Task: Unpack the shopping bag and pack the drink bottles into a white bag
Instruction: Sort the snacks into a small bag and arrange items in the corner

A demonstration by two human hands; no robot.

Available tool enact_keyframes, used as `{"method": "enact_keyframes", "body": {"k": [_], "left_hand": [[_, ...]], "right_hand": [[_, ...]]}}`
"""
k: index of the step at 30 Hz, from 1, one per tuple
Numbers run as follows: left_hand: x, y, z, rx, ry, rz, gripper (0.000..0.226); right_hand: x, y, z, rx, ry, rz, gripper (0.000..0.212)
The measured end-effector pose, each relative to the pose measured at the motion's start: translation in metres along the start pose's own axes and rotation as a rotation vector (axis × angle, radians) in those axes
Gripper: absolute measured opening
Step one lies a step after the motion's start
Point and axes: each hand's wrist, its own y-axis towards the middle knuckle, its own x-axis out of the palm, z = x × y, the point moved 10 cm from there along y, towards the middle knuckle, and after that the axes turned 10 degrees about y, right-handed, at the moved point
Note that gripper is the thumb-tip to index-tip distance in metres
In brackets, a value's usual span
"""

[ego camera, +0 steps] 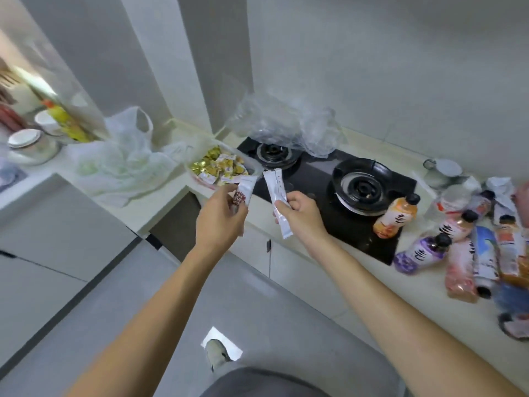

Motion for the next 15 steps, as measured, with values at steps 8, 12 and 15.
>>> {"method": "enact_keyframes", "body": {"k": [8, 12, 15], "left_hand": [[-0.057, 0.091, -0.160, -0.121, 0.027, 0.027, 0.032], [-0.045, 0.138, -0.192, -0.117, 0.044, -0.029, 0.034], [-0.024, 0.174, -0.200, -0.105, 0.045, -0.079, 0.031]], "right_hand": [[0.171, 0.066, 0.015, 0.093, -0.047, -0.053, 0.018], [0.193, 0.104, 0.032, 0.163, -0.064, -0.018, 0.012], [0.195, 0.142, 0.044, 0.198, -0.093, 0.024, 0.015]]}}
